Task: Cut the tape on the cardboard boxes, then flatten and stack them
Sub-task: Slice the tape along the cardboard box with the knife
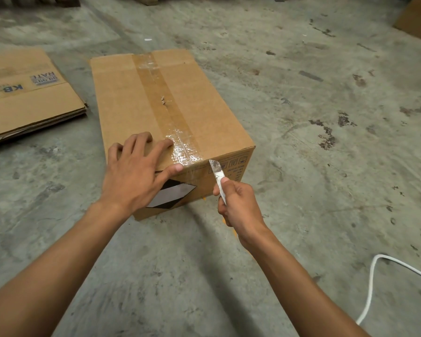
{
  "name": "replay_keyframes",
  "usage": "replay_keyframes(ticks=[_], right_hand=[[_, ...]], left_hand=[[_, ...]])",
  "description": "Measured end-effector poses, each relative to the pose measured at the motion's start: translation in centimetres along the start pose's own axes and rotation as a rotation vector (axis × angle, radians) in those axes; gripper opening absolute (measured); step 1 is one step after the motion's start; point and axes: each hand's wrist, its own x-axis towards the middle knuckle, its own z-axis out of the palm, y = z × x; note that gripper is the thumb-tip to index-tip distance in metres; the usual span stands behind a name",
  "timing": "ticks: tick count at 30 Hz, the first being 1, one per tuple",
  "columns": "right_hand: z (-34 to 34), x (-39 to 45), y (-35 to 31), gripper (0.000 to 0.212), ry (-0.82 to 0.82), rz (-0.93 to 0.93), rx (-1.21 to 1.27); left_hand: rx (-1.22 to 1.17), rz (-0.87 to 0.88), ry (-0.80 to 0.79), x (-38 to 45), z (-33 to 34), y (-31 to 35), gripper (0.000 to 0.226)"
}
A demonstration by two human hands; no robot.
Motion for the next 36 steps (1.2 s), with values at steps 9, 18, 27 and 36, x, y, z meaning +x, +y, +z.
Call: replay_keyframes(ticks=[9, 18, 27, 36], right_hand=[[1.2, -0.4, -1.4, 0.031, -0.084, 0.203, 0.329], [1.9, -0.3, -1.7, 0.036, -0.007, 0.040, -0.058], [3.3, 0.2, -2.5, 0.034, -0.029, 0.116, 0.040], [5.0, 0.1, -2.1, 0.035, -0.036, 0.123, 0.127]], left_hand=[[0.028, 0.009, -0.017, 0.0, 0.0, 0.0, 0.065], [0.002, 0.006, -0.034, -0.2, -0.2, 0.0, 0.061], [-0.154, -0.024, 0.034, -0.3, -0.8, -0.1, 0.052], [-0.255, -0.081, 0.054, -0.3, -0.7, 0.0, 0.050]])
